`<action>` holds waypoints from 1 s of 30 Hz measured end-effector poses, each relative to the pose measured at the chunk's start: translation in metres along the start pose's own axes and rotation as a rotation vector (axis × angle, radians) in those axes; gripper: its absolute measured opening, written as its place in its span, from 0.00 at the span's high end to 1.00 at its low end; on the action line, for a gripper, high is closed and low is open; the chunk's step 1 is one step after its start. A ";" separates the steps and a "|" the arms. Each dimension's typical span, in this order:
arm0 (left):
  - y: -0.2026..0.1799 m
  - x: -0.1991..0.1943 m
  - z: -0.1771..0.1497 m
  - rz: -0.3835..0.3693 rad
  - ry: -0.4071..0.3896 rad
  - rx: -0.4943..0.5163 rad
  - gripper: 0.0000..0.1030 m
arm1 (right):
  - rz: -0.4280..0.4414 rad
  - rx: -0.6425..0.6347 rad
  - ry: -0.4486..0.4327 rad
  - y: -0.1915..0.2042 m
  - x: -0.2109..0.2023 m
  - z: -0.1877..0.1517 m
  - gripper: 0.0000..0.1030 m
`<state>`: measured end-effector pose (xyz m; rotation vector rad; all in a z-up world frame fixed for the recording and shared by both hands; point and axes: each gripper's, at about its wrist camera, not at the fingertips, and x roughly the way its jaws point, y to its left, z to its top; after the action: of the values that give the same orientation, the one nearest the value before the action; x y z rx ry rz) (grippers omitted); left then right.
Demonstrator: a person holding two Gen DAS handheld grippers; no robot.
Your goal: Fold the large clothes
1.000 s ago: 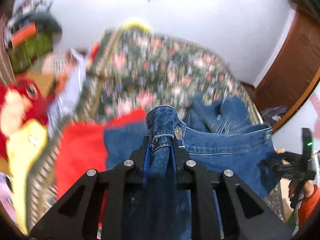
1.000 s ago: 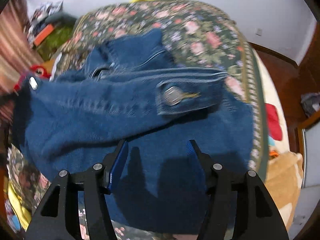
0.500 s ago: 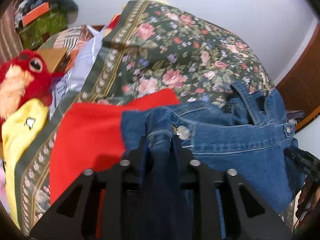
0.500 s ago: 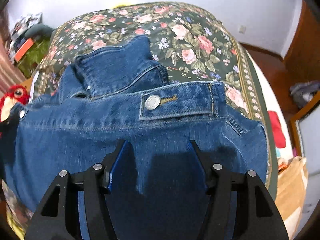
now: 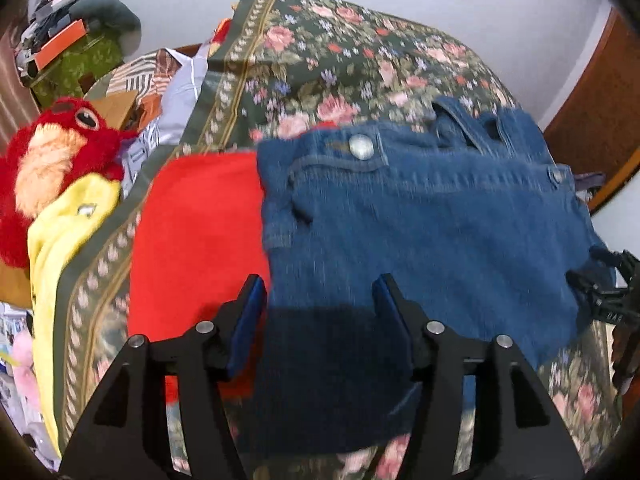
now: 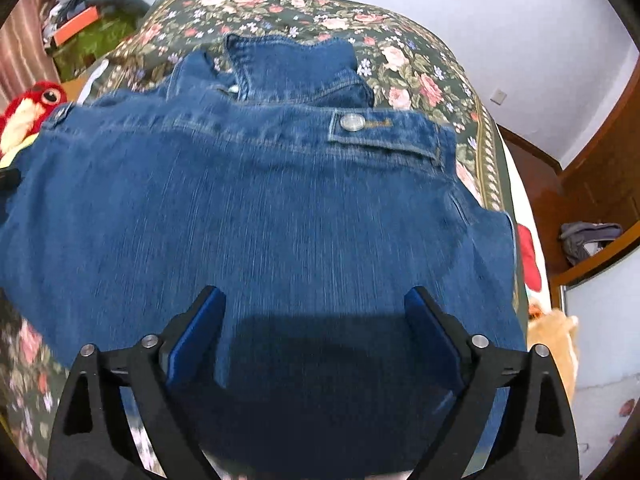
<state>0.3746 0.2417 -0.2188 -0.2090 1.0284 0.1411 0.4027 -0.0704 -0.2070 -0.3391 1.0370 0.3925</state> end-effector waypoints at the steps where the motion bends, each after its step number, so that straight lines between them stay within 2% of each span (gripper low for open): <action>1: 0.001 -0.002 -0.007 -0.008 -0.008 -0.005 0.44 | 0.007 0.006 0.005 -0.002 -0.003 -0.005 0.10; 7: 0.010 -0.017 -0.039 -0.016 -0.021 -0.054 0.43 | 0.027 0.050 0.031 -0.010 -0.015 -0.024 0.07; 11: 0.016 -0.026 -0.055 0.018 0.001 -0.069 0.41 | 0.019 0.059 0.051 -0.010 -0.026 -0.034 0.07; 15: 0.030 -0.043 -0.070 0.022 0.007 -0.106 0.41 | 0.006 0.018 0.064 -0.002 -0.037 -0.046 0.07; 20: 0.046 -0.071 -0.082 0.028 -0.036 -0.155 0.41 | -0.004 -0.034 0.039 0.012 -0.059 -0.054 0.07; 24: 0.055 -0.087 -0.089 -0.061 -0.071 -0.245 0.41 | 0.005 -0.059 -0.011 0.025 -0.081 -0.054 0.07; 30: 0.058 -0.075 -0.098 -0.296 -0.065 -0.419 0.41 | 0.053 -0.051 -0.067 0.040 -0.100 -0.050 0.07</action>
<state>0.2423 0.2736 -0.2096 -0.7288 0.8840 0.0924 0.3012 -0.0734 -0.1462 -0.3420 0.9733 0.4754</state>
